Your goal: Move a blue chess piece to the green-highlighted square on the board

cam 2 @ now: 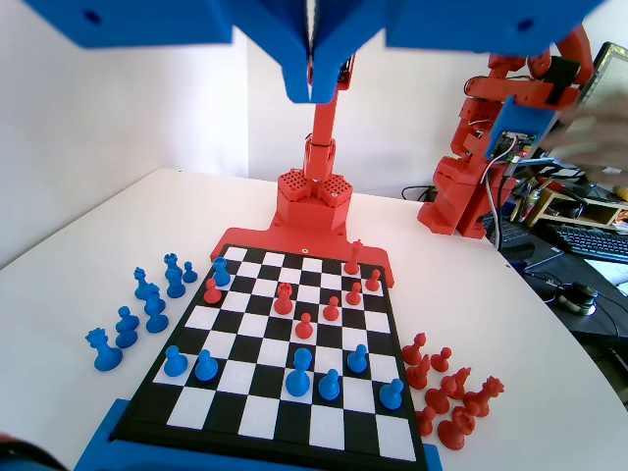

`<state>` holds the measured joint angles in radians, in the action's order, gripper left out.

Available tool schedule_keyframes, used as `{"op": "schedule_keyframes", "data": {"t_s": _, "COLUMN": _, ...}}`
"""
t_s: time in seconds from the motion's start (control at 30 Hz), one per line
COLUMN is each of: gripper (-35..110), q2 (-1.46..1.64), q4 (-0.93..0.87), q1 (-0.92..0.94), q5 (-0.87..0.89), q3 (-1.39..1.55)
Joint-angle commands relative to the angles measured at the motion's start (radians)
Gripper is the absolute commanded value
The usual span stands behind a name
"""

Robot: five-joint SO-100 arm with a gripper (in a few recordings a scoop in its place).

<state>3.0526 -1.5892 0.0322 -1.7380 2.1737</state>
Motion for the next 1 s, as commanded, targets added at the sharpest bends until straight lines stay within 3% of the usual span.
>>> {"op": "schedule_keyframes", "data": {"t_s": 0.0, "gripper": 1, "q2": 0.003, "q4": 0.015, "q1": 0.005, "q5": -0.011, "q3": 0.006}}
{"op": "schedule_keyframes", "data": {"t_s": 0.97, "gripper": 4, "q2": 0.003, "q4": 0.015, "q1": -0.012, "q5": -0.011, "q3": 0.006}}
